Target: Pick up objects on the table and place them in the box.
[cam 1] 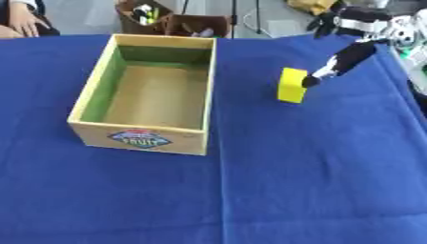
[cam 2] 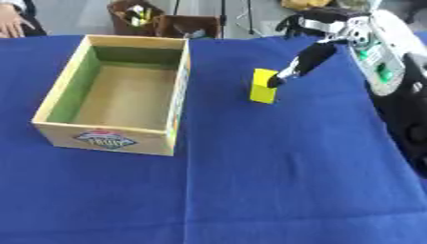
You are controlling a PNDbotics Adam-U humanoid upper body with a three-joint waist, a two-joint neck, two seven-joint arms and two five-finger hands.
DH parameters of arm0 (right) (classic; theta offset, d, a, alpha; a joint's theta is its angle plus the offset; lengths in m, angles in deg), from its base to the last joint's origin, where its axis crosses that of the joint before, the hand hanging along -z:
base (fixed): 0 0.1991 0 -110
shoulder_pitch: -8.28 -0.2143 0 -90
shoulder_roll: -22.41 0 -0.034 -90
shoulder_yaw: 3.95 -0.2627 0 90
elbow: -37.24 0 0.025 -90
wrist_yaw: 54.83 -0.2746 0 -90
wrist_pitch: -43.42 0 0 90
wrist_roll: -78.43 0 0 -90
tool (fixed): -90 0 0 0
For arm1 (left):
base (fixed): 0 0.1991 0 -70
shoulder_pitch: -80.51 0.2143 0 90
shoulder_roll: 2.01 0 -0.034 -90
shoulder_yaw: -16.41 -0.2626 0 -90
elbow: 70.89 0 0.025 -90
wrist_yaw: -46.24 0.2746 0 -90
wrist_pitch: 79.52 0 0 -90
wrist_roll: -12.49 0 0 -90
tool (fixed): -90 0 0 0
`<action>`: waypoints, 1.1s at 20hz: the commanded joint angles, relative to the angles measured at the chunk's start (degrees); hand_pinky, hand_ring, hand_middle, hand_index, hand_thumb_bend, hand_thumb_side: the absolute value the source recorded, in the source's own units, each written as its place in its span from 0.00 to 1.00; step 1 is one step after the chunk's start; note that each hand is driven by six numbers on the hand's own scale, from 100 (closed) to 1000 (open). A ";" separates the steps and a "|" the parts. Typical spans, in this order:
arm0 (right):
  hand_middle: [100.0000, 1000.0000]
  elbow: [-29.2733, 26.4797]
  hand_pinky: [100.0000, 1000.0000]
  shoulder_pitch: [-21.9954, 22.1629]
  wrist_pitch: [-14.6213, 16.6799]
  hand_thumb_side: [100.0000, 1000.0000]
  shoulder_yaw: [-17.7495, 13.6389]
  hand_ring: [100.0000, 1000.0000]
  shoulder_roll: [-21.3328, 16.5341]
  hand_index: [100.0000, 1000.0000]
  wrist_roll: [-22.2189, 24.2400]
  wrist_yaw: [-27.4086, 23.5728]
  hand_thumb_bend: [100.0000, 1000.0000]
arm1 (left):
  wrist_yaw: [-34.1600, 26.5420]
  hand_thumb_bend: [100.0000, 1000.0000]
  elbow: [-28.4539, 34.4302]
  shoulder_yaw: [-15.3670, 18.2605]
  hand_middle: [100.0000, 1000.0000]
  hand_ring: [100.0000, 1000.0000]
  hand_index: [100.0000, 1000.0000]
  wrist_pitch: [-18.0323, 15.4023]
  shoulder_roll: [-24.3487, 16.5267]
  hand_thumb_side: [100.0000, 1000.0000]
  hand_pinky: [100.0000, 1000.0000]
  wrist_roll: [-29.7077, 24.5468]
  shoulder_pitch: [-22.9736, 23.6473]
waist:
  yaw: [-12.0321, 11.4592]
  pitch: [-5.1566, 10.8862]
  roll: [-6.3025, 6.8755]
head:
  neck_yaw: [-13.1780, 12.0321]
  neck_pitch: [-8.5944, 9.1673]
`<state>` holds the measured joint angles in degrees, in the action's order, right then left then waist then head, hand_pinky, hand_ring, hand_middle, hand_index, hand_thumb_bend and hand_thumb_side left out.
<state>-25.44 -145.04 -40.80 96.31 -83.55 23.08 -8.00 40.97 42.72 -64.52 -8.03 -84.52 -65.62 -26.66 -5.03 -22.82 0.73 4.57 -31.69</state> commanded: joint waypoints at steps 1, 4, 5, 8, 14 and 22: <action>0.74 -0.56 0.81 -0.52 -0.87 0.53 -0.17 0.85 -0.23 0.93 -0.32 1.71 0.82 | 0.37 0.05 0.99 -0.12 0.61 0.54 0.79 0.12 -0.38 1.00 0.43 0.07 -0.61 | -0.08 1.07 -0.03 | -0.16 -0.30; 0.74 -0.61 0.81 -0.20 -1.29 0.52 -0.09 0.85 0.63 0.93 -0.74 3.00 0.82 | 0.42 0.05 0.99 -0.15 0.61 0.54 0.79 0.18 -0.33 1.00 0.43 0.07 -0.63 | -0.07 1.07 -0.04 | -0.09 -0.36; 0.74 -0.61 0.81 -0.15 -1.35 0.52 -0.07 0.85 0.86 0.93 -0.78 3.20 0.82 | 0.43 0.05 0.99 -0.15 0.61 0.54 0.79 0.19 -0.32 1.00 0.43 0.07 -0.63 | -0.08 1.09 -0.04 | -0.05 -0.36; 0.74 -0.61 0.81 -0.06 -1.37 0.51 0.05 0.85 1.22 0.93 -0.77 3.57 0.82 | 0.46 0.05 0.99 -0.15 0.61 0.54 0.79 0.21 -0.31 1.00 0.43 0.08 -0.61 | -0.09 1.13 -0.04 | 0.03 -0.37; 0.77 -0.14 0.82 0.31 -1.35 0.49 0.52 0.86 1.91 0.94 -0.58 5.15 0.82 | 0.56 0.04 0.99 -0.20 0.61 0.54 0.79 0.25 -0.28 1.00 0.43 0.01 -0.62 | -0.07 1.19 -0.06 | 0.31 -0.25; 0.77 0.30 0.82 1.05 -0.52 0.46 0.70 0.86 2.23 0.94 -1.33 8.44 0.82 | 0.58 0.04 0.99 -0.31 0.61 0.54 0.79 0.36 -0.10 1.00 0.43 -0.15 -0.53 | -0.03 1.01 0.07 | 0.73 -0.21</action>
<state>-24.67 -143.17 -41.50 97.37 -80.50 21.99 -0.25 41.46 42.72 -64.73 -7.74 -84.04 -65.74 -26.71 -5.04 -22.96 0.75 5.14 -31.70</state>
